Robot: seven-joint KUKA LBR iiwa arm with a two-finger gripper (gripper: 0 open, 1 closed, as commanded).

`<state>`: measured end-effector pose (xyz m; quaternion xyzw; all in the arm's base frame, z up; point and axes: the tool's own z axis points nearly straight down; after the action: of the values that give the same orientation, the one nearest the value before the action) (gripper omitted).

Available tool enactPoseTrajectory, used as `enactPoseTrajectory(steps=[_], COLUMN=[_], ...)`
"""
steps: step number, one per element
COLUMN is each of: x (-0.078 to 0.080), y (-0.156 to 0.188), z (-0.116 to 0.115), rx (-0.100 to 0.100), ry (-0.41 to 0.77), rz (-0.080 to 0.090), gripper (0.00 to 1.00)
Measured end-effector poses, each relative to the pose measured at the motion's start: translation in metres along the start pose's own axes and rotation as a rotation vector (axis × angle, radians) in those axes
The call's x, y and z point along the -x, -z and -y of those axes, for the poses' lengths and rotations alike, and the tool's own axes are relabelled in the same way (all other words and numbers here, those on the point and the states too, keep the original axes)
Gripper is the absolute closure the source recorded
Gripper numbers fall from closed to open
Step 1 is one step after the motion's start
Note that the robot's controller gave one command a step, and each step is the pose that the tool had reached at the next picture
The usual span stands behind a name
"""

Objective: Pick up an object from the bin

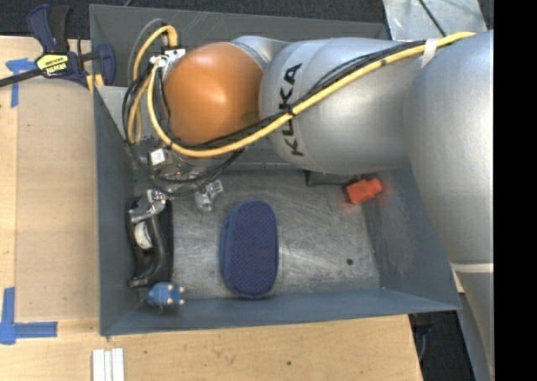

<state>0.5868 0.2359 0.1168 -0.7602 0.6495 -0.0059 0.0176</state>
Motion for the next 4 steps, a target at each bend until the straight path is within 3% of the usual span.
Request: enactPoseTrajectory(steps=[1, 3, 4], x=[-0.0058, -0.0037, 0.0019], y=[0.0014, -0.0018, 0.0015], z=[-0.0027, -0.0078, -0.0077], rx=[-0.004, 0.011, 0.009], ry=[0.009, 0.095, 0.096], rz=[0.004, 0.003, 0.012], gripper=[0.00, 0.00, 1.00])
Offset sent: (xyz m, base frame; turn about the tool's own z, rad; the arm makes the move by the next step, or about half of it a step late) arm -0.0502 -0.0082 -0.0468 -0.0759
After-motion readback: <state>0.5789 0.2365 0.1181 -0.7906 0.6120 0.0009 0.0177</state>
